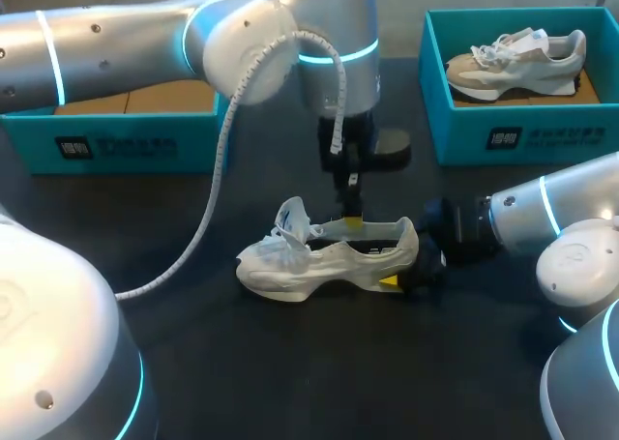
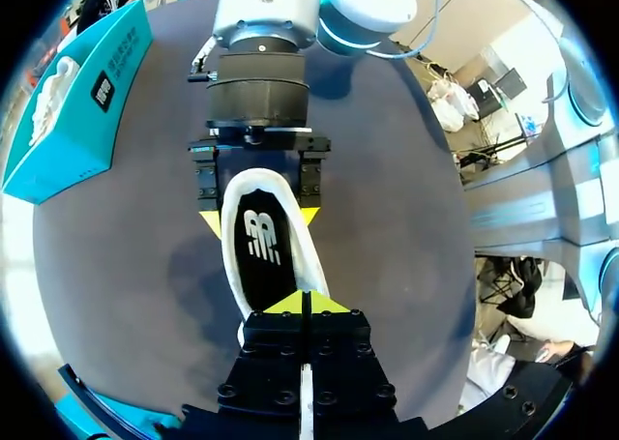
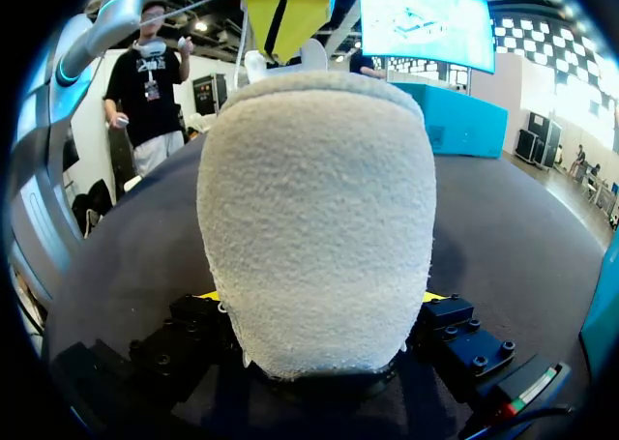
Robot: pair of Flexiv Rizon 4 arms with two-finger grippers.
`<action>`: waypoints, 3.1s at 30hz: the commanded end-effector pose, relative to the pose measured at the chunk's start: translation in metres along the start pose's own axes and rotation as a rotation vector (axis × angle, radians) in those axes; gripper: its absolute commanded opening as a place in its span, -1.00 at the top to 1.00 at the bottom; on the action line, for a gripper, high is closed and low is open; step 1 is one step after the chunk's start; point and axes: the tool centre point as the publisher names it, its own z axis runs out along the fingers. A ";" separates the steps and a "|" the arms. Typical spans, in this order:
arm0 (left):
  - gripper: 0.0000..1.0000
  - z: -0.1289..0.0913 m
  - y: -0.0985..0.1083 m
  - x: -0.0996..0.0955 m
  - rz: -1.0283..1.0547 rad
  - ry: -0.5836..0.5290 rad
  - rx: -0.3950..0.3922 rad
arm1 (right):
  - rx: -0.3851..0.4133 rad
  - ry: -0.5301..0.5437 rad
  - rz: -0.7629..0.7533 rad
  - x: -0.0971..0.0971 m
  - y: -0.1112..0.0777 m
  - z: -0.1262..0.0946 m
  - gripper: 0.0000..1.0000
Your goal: Take the shoe out of the shoebox, open the shoe tongue, remove and reinsert the insole, then place the shoe into the shoebox
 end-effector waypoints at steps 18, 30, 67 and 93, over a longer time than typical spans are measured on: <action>1.00 0.057 -0.010 -0.025 0.008 0.069 -0.024 | 0.003 -0.002 0.001 -0.003 -0.005 0.003 1.00; 1.00 0.071 -0.001 -0.020 0.015 0.116 -0.033 | 0.003 -0.002 0.001 -0.003 -0.005 0.003 1.00; 1.00 0.113 0.003 -0.026 0.054 -0.025 -0.044 | 0.003 -0.002 0.001 -0.003 -0.005 0.003 1.00; 1.00 0.068 0.021 -0.025 0.054 -0.046 0.036 | 0.003 -0.002 0.001 -0.003 -0.005 0.003 1.00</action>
